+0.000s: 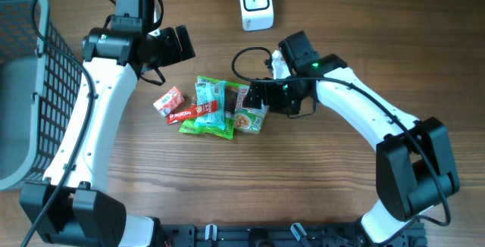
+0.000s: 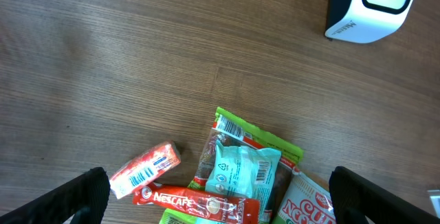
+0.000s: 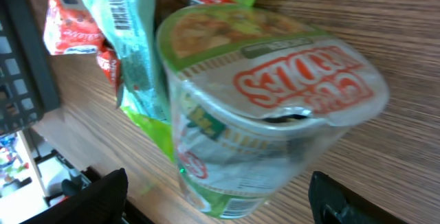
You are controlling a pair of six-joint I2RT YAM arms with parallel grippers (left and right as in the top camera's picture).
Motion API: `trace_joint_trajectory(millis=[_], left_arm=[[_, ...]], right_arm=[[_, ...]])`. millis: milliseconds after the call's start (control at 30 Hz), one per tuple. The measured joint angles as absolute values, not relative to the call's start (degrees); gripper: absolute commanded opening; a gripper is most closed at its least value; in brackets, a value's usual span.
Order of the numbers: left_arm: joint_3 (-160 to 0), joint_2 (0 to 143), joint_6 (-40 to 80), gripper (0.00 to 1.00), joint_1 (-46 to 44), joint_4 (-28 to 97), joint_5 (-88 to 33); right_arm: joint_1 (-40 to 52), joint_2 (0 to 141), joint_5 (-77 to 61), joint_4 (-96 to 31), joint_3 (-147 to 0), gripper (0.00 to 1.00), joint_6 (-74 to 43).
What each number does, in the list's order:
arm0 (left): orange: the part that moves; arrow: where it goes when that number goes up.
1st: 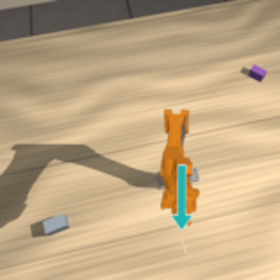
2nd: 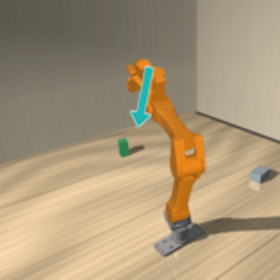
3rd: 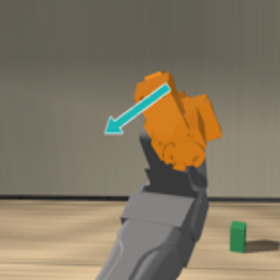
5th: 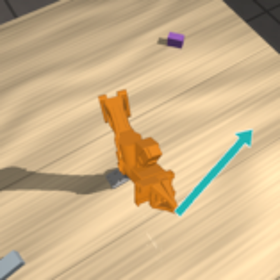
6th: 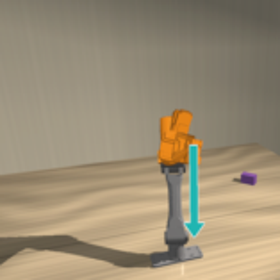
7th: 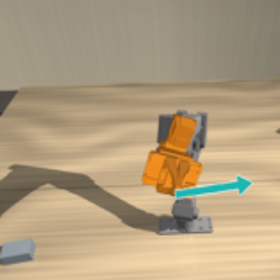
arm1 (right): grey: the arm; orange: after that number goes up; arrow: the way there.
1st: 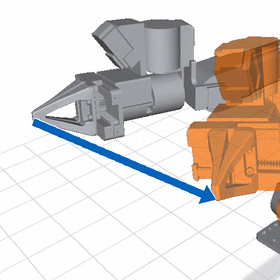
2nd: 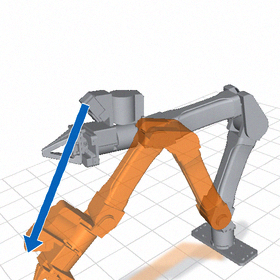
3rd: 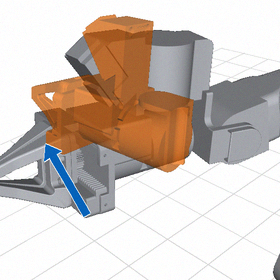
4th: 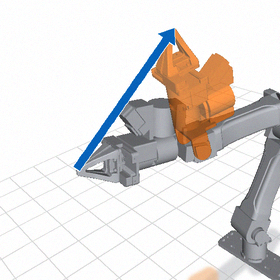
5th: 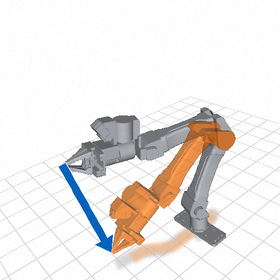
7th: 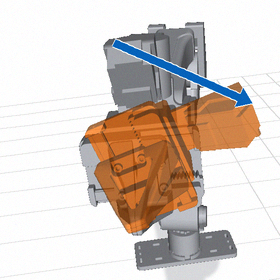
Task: Scan the item barcode
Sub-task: 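Move the right gripper from rest toward the cup noodles, then grasp the cup noodles with the right gripper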
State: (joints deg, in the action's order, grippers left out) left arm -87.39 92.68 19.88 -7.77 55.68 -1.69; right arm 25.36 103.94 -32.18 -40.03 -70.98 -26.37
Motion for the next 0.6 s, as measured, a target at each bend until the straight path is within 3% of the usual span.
trace_joint_trajectory(millis=[100, 200, 233, 300, 333, 600], left_arm=[[-87.39, 92.68, 20.05, 0.84, -7.77, 55.86, -1.56], [-87.39, 92.68, 20.27, 0.77, -7.77, 56.82, -2.04], [-87.39, 92.68, 20.27, 0.66, -7.77, 57.21, -2.72], [-87.39, 92.68, 19.99, 0.15, -7.77, 58.30, -4.58], [-87.39, 92.68, 20.27, 0.06, -7.77, 58.96, -5.43], [-85.45, 92.77, 20.27, 0.05, -11.66, 59.40, -10.85]], right_arm=[[26.04, 103.94, -32.82, -39.97, -70.98, 0.87, -26.61], [26.39, 103.94, -32.99, -39.97, -70.98, 0.87, -26.74], [26.28, 103.94, -32.99, -39.97, -70.98, 0.87, -26.72], [25.30, 103.94, -33.10, -39.94, -70.98, 0.87, -26.57], [24.58, 103.94, -33.30, -39.94, -70.98, 0.87, -26.52], [14.20, 103.81, -38.24, -42.24, -70.98, 0.97, -21.34]])
